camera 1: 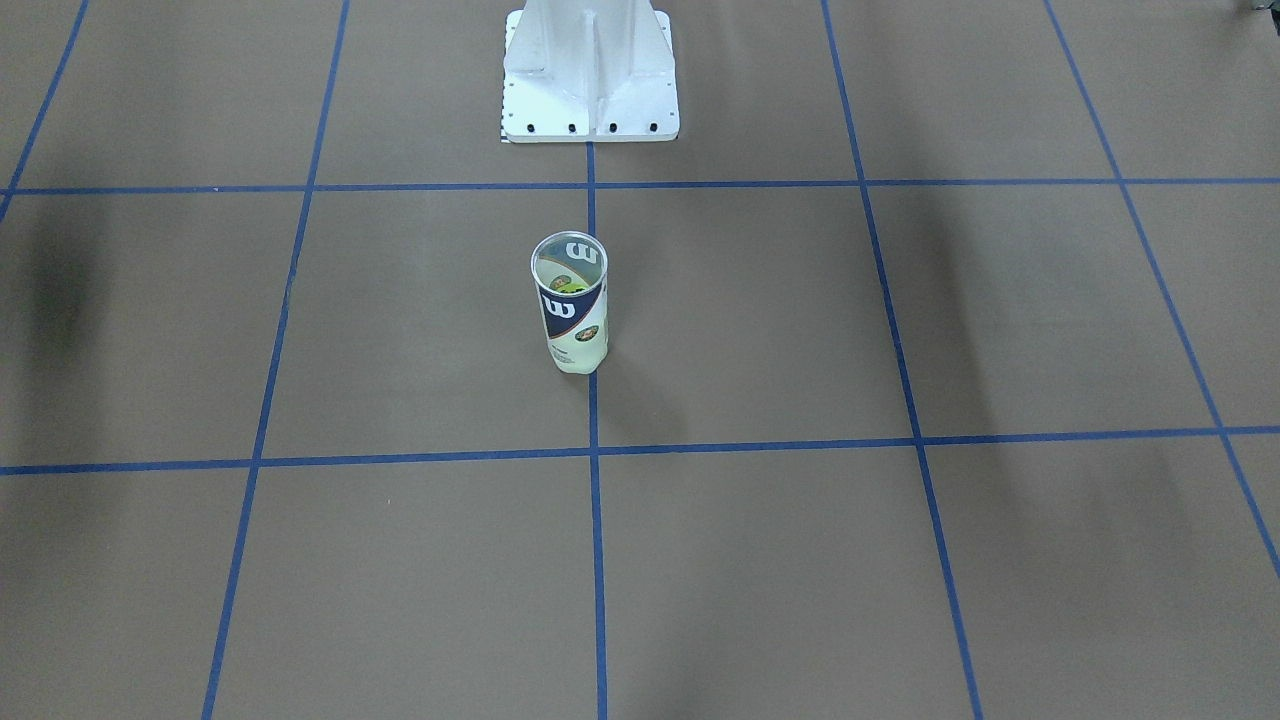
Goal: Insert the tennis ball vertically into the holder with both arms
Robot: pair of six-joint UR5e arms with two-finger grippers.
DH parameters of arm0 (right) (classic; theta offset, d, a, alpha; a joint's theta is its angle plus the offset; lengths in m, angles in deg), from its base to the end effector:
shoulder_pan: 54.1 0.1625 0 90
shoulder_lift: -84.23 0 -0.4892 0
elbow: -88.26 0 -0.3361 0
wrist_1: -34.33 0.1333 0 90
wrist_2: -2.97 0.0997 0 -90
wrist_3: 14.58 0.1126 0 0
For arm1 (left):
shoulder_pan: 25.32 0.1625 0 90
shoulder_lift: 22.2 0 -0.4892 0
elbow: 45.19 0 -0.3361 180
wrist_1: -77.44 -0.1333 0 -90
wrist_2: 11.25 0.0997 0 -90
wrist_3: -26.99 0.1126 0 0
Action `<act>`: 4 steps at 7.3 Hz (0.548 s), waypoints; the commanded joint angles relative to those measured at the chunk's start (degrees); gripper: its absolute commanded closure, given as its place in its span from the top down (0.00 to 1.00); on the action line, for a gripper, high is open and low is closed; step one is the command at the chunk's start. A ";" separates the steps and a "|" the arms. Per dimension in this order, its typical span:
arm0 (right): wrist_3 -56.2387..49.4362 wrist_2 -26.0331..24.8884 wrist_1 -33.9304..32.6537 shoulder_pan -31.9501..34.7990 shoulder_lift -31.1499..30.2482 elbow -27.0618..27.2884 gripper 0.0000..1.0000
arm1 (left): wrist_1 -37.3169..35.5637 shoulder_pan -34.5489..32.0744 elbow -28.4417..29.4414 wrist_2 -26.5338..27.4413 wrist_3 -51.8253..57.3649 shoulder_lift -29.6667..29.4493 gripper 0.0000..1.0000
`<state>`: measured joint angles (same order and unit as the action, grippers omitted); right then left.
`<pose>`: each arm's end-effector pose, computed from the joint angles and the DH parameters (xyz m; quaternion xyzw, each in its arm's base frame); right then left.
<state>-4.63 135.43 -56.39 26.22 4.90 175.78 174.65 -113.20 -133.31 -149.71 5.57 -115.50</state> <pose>-0.0331 -0.5349 0.6648 -0.0018 -0.3664 -0.0214 0.9302 -0.0315 -0.4754 0.7014 -0.0163 0.4146 -0.1220 0.9016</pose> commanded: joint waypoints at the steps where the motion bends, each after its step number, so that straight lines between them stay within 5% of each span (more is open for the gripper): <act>1: -0.10 -0.35 0.02 0.02 -0.73 -0.23 0.99 | -5.89 -1.41 -4.25 -0.15 0.85 0.65 0.99; 3: -0.02 0.08 -0.16 0.02 -0.82 0.20 0.99 | -3.80 -1.24 -5.04 1.16 1.21 3.71 0.99; 4: -0.02 -0.09 -0.16 0.02 -0.74 -0.06 0.99 | 1.35 -1.24 -5.13 6.83 3.12 4.52 0.99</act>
<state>-4.67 135.38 -56.53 26.23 4.14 175.82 171.54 -114.50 -138.19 -147.64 7.11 -112.44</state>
